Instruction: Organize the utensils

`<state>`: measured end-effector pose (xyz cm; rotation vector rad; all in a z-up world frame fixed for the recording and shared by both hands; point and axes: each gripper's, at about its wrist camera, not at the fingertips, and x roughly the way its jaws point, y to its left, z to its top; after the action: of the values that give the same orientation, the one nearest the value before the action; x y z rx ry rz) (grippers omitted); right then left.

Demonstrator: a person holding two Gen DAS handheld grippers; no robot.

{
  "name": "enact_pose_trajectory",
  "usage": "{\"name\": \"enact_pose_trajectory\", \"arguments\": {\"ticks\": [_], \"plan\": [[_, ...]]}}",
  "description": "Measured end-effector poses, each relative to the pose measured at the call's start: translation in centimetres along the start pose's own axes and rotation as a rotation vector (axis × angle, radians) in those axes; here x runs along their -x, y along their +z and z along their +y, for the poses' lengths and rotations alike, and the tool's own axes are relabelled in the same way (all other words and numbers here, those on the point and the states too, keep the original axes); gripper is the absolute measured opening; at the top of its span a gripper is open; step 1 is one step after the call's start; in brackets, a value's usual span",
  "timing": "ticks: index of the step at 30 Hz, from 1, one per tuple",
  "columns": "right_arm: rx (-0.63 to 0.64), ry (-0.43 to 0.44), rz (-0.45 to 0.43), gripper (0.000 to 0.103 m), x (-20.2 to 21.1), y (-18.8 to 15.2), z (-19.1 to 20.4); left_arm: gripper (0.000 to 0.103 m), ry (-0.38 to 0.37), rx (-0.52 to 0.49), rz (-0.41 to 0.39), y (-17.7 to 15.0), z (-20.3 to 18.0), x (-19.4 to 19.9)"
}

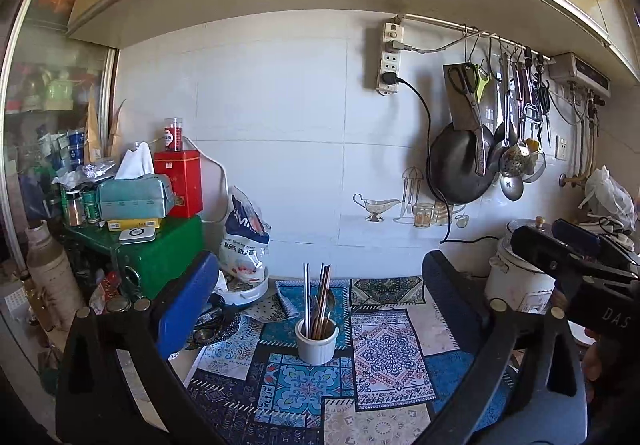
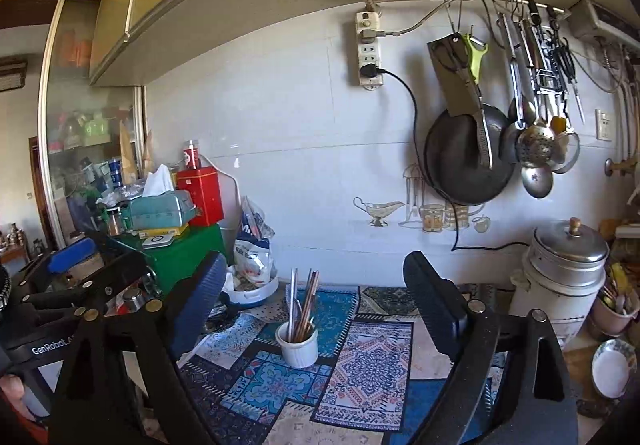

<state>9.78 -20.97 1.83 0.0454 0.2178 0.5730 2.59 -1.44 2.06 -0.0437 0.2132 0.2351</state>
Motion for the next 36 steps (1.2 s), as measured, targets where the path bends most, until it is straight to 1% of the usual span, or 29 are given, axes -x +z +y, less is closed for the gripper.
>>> {"name": "enact_pose_trajectory", "arguments": {"ticks": [2,3,6,13,25,36], "plan": [[0.008,-0.029,-0.006,0.101,0.8,-0.2,0.2,0.102,-0.007,-0.01,0.002,-0.2,-0.2,0.5],[0.01,-0.033,-0.01,0.103,1.2,-0.2,0.3,0.102,-0.007,-0.014,0.0,-0.4,-0.3,0.8],[0.022,-0.045,-0.02,0.103,2.3,-0.3,0.7,0.102,-0.011,-0.024,-0.01,-0.6,-0.6,1.4],[0.038,-0.064,-0.017,0.103,3.0,-0.8,1.2,0.102,-0.018,-0.027,-0.023,-0.6,-0.7,1.8],[0.044,-0.093,-0.003,0.103,2.7,-1.0,1.5,0.102,-0.026,-0.018,-0.018,-0.4,-0.2,0.8],[0.047,-0.099,0.023,0.103,2.0,-1.1,1.7,0.102,-0.021,-0.018,-0.004,-0.7,-0.1,0.1]]}}
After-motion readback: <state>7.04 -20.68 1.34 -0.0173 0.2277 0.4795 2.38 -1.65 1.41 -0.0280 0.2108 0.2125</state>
